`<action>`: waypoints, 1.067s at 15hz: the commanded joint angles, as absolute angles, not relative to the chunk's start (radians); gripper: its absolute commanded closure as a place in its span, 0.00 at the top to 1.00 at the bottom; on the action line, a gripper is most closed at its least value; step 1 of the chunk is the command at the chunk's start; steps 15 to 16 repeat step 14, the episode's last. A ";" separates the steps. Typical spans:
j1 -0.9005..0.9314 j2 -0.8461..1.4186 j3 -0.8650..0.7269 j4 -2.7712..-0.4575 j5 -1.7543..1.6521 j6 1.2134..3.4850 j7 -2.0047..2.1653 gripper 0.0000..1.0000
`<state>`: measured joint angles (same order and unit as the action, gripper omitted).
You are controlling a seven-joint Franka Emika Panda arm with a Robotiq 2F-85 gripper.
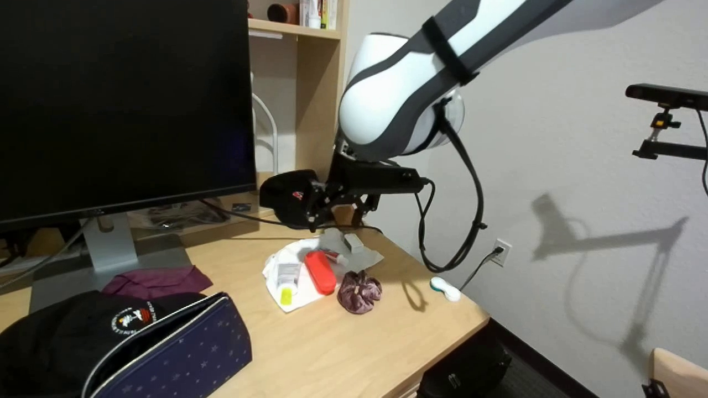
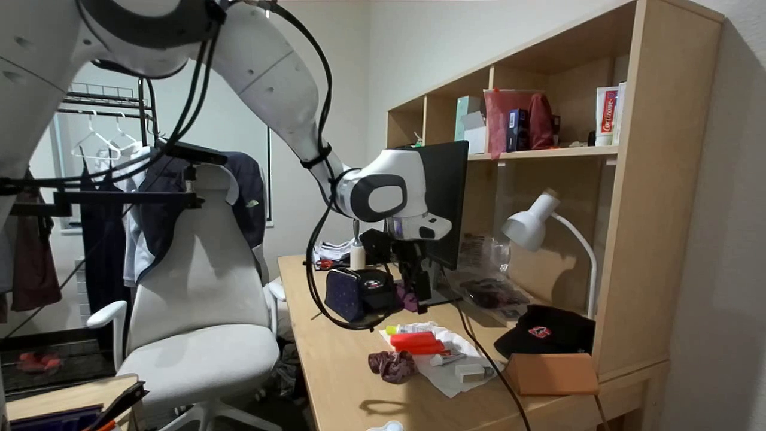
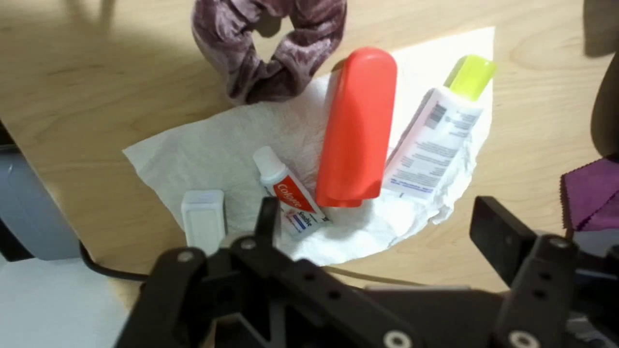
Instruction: Move the orange object to the right
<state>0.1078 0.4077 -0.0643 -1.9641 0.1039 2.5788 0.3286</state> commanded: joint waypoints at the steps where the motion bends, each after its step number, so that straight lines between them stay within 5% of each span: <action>1: 0.071 0.220 -0.046 -2.158 0.075 2.524 0.207 1.00; 9: 0.016 -0.008 -0.072 -2.399 -0.019 2.463 0.219 1.00; 16: 0.012 0.045 -0.058 -2.352 0.001 2.475 0.230 1.00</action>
